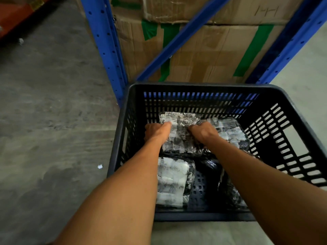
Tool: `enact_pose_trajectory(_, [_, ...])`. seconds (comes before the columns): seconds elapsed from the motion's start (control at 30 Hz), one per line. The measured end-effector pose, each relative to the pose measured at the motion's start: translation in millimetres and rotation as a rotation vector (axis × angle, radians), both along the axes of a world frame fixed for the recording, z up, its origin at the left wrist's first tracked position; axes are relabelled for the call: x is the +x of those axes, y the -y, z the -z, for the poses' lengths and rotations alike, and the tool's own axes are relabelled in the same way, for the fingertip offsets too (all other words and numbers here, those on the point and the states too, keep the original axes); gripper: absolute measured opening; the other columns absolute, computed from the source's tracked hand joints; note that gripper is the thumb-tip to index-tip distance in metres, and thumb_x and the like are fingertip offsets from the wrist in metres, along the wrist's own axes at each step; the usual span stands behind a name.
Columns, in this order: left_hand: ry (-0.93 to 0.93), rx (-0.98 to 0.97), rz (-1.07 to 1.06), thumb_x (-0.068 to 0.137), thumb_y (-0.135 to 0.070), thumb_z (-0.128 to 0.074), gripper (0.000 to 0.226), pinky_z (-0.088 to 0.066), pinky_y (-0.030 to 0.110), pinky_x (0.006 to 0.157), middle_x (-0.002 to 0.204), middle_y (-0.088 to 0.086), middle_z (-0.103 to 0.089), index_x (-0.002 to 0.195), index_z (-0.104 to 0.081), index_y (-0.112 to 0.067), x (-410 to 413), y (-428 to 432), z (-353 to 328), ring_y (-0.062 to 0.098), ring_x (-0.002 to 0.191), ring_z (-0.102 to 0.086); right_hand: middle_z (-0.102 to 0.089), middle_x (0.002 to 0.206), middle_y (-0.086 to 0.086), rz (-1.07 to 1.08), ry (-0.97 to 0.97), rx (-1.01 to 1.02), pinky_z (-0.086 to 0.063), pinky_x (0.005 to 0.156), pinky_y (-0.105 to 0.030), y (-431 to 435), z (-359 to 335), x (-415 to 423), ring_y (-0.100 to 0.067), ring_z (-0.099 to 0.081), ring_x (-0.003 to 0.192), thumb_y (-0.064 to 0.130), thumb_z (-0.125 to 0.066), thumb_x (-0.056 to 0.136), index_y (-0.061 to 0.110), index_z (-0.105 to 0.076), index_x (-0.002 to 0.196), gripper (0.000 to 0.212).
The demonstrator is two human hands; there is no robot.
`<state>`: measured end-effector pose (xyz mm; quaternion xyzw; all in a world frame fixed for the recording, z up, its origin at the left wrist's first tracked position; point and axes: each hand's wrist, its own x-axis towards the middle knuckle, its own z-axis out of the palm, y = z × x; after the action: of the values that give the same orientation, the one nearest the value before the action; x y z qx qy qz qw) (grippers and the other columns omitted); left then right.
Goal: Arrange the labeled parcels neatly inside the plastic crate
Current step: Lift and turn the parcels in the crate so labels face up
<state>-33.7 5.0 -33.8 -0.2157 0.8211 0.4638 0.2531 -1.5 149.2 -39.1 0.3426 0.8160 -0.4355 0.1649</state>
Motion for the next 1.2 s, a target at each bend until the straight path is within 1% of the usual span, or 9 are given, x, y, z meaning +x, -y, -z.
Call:
enact_pose_trajectory(0.23, [0.003, 0.141, -0.029, 0.081, -0.053, -0.072, 0.097, -0.041, 0.035, 0.097, 0.15, 0.014, -0.044, 0.149, -0.028, -0.001, 1.0, 1.9, -17.4, 0.034, 0.131, -0.049, -0.065, 0.084, -0.014, 0.101, -0.11, -0.106, -0.051, 0.072, -0.037, -5.3, -31.8, 15.1, -0.026, -0.059, 0.073, 0.03, -0.062, 0.089, 0.004, -0.059, 0.08, 0.027])
enact_pose_trajectory(0.37, [-0.013, 0.214, 0.054, 0.084, -0.048, -0.066, 0.073, -0.038, 0.033, 0.092, 0.151, 0.011, -0.046, 0.144, -0.047, -0.011, 11.8, 0.4, -29.9, 0.031, 0.133, -0.048, -0.062, 0.076, -0.014, 0.085, -0.128, -0.101, -0.045, 0.069, -0.034, -10.1, -51.6, 28.0, -0.027, -0.058, 0.071, 0.028, -0.063, 0.086, 0.005, -0.06, 0.076, 0.025])
enact_pose_trajectory(0.5, [-0.053, 0.237, 0.1, 0.093, -0.044, -0.061, 0.065, -0.036, 0.035, 0.105, 0.155, 0.01, -0.041, 0.146, -0.046, -0.011, 25.2, -14.0, -40.3, 0.029, 0.139, -0.042, -0.063, 0.085, -0.018, 0.069, -0.117, -0.078, -0.05, 0.064, -0.038, -27.7, -70.2, 38.8, -0.031, -0.061, 0.073, 0.027, -0.066, 0.084, -0.001, -0.062, 0.094, 0.03])
enact_pose_trajectory(0.7, [-0.049, 0.282, 0.11, 0.097, -0.044, -0.056, 0.063, -0.034, 0.036, 0.108, 0.157, 0.011, -0.038, 0.147, -0.043, -0.009, 47.2, -55.8, -57.0, 0.03, 0.14, -0.039, -0.065, 0.101, -0.022, 0.05, -0.101, 0.006, -0.053, 0.081, -0.045, -68.3, -91.2, 50.7, -0.036, -0.065, 0.092, 0.026, -0.065, 0.088, -0.002, -0.061, 0.098, 0.03])
enact_pose_trajectory(0.83, [0.007, 0.299, 0.157, 0.096, -0.042, -0.058, 0.062, -0.033, 0.038, 0.11, 0.156, 0.012, -0.04, 0.146, -0.044, -0.008, 67.6, -93.9, -61.1, 0.031, 0.14, -0.04, -0.059, 0.08, -0.019, 0.075, -0.059, 0.029, -0.051, 0.065, -0.041, -106.1, -92.2, 70.8, -0.03, -0.06, 0.069, 0.014, -0.061, 0.091, 0.002, -0.053, 0.079, 0.019])
enact_pose_trajectory(0.93, [0.09, 0.333, 0.192, 0.07, -0.048, -0.075, 0.087, -0.044, 0.05, 0.106, 0.148, 0.014, -0.05, 0.141, -0.047, -0.009, 67.5, -117.8, -34.2, 0.037, 0.128, -0.054, -0.055, 0.073, -0.02, 0.075, 0.015, 0.054, -0.047, 0.059, -0.037, -128.1, -83.3, 85.5, -0.028, -0.056, 0.061, 0.007, -0.056, 0.093, -0.001, -0.052, 0.084, 0.013])
enact_pose_trajectory(1.03, [0.117, 0.267, 0.2, 0.056, -0.047, -0.083, 0.098, -0.052, 0.053, 0.094, 0.138, 0.014, -0.058, 0.139, -0.048, -0.009, 50.6, -132.7, 7.5, 0.037, 0.117, -0.061, -0.055, 0.084, -0.024, 0.06, 0.101, 0.035, -0.047, 0.072, -0.043, -141.4, -79.8, 92.6, -0.034, -0.059, 0.079, 0.006, -0.05, 0.096, -0.002, -0.049, 0.08, 0.018])
enact_pose_trajectory(1.13, [0.211, 0.247, 0.311, 0.085, -0.032, -0.076, 0.05, -0.052, 0.046, 0.094, 0.104, 0.012, -0.067, 0.117, -0.055, 0.001, 80.0, -127.3, -52.9, 0.028, 0.097, -0.065, -0.053, 0.085, -0.019, -0.037, 0.294, 0.004, -0.043, 0.089, -0.046, -146.4, -92.0, 95.5, -0.028, -0.056, 0.078, 0.012, -0.036, 0.102, 0.0, -0.046, 0.084, 0.024])
enact_pose_trajectory(1.2, [0.263, 0.237, 0.377, 0.094, -0.019, -0.068, 0.042, -0.05, 0.05, 0.1, 0.107, 0.013, -0.066, 0.127, -0.053, 0.003, 82.2, -127.7, -62.2, 0.03, 0.108, -0.063, -0.057, 0.096, -0.022, -0.098, 0.394, 0.033, -0.043, 0.098, -0.052, -147.9, -98.8, 96.0, -0.032, -0.061, 0.089, 0.014, -0.031, 0.103, -0.001, -0.047, 0.096, 0.023])
